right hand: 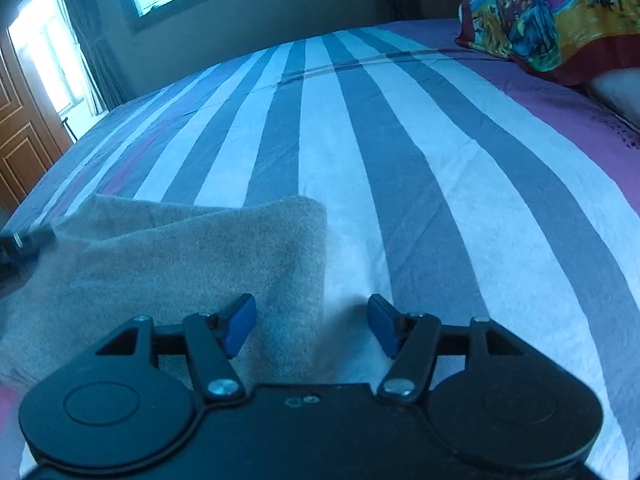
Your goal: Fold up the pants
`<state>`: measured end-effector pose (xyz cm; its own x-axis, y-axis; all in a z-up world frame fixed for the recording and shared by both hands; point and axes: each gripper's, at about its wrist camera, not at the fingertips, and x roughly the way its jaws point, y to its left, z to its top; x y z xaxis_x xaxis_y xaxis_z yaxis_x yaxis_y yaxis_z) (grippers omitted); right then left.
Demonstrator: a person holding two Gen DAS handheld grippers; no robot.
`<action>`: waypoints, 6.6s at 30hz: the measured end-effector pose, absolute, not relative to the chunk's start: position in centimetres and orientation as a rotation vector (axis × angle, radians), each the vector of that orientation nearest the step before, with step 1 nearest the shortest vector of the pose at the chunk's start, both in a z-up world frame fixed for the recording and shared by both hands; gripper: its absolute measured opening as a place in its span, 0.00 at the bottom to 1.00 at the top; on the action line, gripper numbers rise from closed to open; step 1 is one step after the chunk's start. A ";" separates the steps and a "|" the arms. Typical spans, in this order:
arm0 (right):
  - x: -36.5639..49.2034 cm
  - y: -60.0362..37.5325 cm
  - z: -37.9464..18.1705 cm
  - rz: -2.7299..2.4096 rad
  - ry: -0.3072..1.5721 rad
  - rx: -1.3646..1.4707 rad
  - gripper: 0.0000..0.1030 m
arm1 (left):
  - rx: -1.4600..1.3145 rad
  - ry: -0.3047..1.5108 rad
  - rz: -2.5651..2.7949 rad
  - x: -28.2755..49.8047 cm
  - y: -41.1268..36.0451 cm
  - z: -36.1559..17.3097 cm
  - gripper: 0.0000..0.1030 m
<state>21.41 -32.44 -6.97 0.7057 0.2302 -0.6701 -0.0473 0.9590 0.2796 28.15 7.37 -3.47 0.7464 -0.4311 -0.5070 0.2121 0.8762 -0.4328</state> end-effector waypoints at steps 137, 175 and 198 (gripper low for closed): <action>12.9 -32.1 -6.8 0.090 0.703 0.259 0.75 | -0.867 0.556 -0.038 15.0 37.5 -9.6 0.81; 9.9 -45.8 -7.1 -0.192 0.493 0.428 0.76 | -0.550 0.324 -0.357 25.4 17.0 2.0 0.33; 8.5 -51.9 -10.2 -0.275 0.438 0.572 0.77 | -0.215 0.749 -0.760 25.7 -12.7 -7.2 0.46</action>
<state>8.49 -51.93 -10.22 0.8729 -0.1297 -0.4704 0.3679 0.8082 0.4599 25.67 -12.66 -7.18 0.4843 -0.6916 -0.5358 0.5456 0.7175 -0.4330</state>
